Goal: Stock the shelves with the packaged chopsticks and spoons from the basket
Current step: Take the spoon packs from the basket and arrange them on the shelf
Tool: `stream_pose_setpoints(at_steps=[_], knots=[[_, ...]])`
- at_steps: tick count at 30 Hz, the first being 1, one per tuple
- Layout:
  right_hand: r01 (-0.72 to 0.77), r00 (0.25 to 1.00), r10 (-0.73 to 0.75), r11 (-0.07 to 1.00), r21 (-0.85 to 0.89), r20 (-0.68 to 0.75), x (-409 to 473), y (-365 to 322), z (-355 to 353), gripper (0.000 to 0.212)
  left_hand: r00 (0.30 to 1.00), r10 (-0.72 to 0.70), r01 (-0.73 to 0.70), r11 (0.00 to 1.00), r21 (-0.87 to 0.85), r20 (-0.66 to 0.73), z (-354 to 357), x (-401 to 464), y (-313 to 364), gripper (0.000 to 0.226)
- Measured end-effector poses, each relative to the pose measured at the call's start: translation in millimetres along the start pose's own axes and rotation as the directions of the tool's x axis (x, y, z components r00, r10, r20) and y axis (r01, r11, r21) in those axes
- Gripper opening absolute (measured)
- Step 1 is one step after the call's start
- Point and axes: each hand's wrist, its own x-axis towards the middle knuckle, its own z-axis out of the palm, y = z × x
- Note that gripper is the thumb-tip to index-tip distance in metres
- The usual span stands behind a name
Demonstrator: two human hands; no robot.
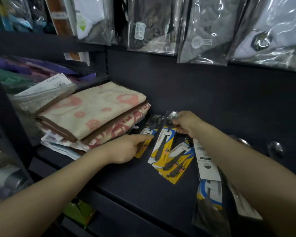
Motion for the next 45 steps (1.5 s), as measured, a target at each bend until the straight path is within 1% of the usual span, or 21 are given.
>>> stream_pose_setpoints(at_steps=[3, 5, 8, 9, 10, 12, 14, 15, 16, 18, 20, 23, 25, 28, 31, 33, 34, 38, 40, 43, 45], knots=[[-0.034, 0.999, 0.033, 0.999, 0.008, 0.021, 6, 2, 13, 0.029, 1.0, 0.015, -0.015, 0.999, -0.052, -0.015, 0, 2, 2, 0.05], [-0.062, 0.998, 0.062, 0.998, -0.018, 0.007, 6, 4, 20, 0.023, 0.999, 0.04, -0.04, 0.999, -0.003, -0.014, 3, 4, 4, 0.041], [-0.061, 0.997, 0.06, 0.997, -0.04, -0.042, 15, 7, 17, 0.024, 0.996, 0.055, -0.064, 0.99, 0.123, 0.075, 13, 8, 2, 0.048], [-0.061, 0.997, 0.056, 0.993, -0.105, -0.053, 16, 6, 13, 0.025, 0.995, 0.039, -0.053, 0.987, 0.151, 0.095, 15, 9, 0, 0.052], [-0.054, 0.997, 0.041, 0.973, -0.225, -0.061, 17, 7, 9, 0.026, 0.994, 0.023, -0.042, 0.984, 0.175, 0.105, 17, 9, 0, 0.054], [0.003, 0.998, -0.041, 0.834, -0.552, -0.057, 15, 6, 0, 0.027, 0.994, 0.004, -0.027, 0.975, 0.22, 0.109, 20, 10, 2, 0.058], [0.113, 0.984, -0.18, 0.682, -0.723, -0.016, 7, 7, -5, 0.016, 0.995, -0.016, -0.009, 0.966, 0.257, 0.095, 24, 11, 9, 0.061], [0.178, 0.968, -0.25, 0.631, -0.755, 0.019, 4, 9, -9, 0.018, 0.996, -0.031, 0.006, 0.962, 0.272, 0.088, 27, 12, 13, 0.061], [0.233, 0.952, -0.299, 0.571, -0.787, 0.066, 0, 11, -11, 0.031, 0.995, -0.054, 0.029, 0.957, 0.288, 0.079, 28, 14, 16, 0.061], [0.333, 0.924, -0.329, 0.433, -0.837, 0.197, -5, 16, -13, 0.043, 0.993, -0.096, 0.069, 0.943, 0.326, 0.067, 30, 19, 20, 0.059], [0.367, 0.907, -0.331, 0.315, -0.875, 0.261, -6, 20, -14, 0.038, 0.991, -0.117, 0.083, 0.92, 0.382, 0.066, 29, 24, 24, 0.055], [0.343, 0.901, -0.344, 0.189, -0.92, 0.265, -10, 21, -26, 0.035, 0.991, -0.114, 0.073, 0.895, 0.44, 0.068, 26, 28, 24, 0.052], [0.305, 0.923, -0.307, 0.216, -0.927, 0.233, -13, 23, -39, 0.04, 0.994, -0.088, 0.051, 0.891, 0.451, 0.061, 28, 29, 21, 0.052], [0.238, 0.954, -0.26, 0.368, -0.899, 0.146, -15, 33, -57, 0.056, 0.997, -0.057, 0.025, 0.884, 0.466, 0.054, 29, 26, 18, 0.059], [0.226, 0.95, -0.303, 0.498, -0.837, 0.077, -22, 42, -66, 0.063, 0.996, -0.062, 0.022, 0.879, 0.477, 0.069, 25, 26, 22, 0.063], [0.216, 0.923, -0.385, 0.497, -0.84, 0.01, -29, 45, -68, 0.065, 0.995, -0.069, 0.024, 0.873, 0.487, 0.074, 24, 28, 24, 0.06], [0.198, 0.921, -0.389, 0.485, -0.852, -0.007, -35, 45, -69, 0.068, 0.995, -0.072, 0.028, 0.867, 0.497, 0.069, 25, 29, 24, 0.059], [0.148, 0.973, -0.223, 0.431, -0.89, 0.054, -59, 46, -64, 0.076, 0.997, -0.071, 0.039, 0.855, 0.518, 0.042, 27, 32, 28, 0.054], [0.111, 0.964, -0.264, 0.421, -0.9, -0.005, -66, 48, -59, 0.074, 0.998, -0.066, 0.051, 0.863, 0.503, 0.013, 27, 33, 29, 0.053], [0.05, 0.941, -0.324, 0.429, -0.902, -0.102, -67, 48, -50, 0.066, 0.994, -0.068, 0.096, 0.914, 0.394, -0.084, 26, 33, 28, 0.058], [0.032, 0.939, -0.32, 0.442, -0.896, -0.124, -72, 42, -46, 0.061, 0.982, 0.01, 0.054, 0.94, 0.336, -0.186, 25, 29, 31, 0.06]])
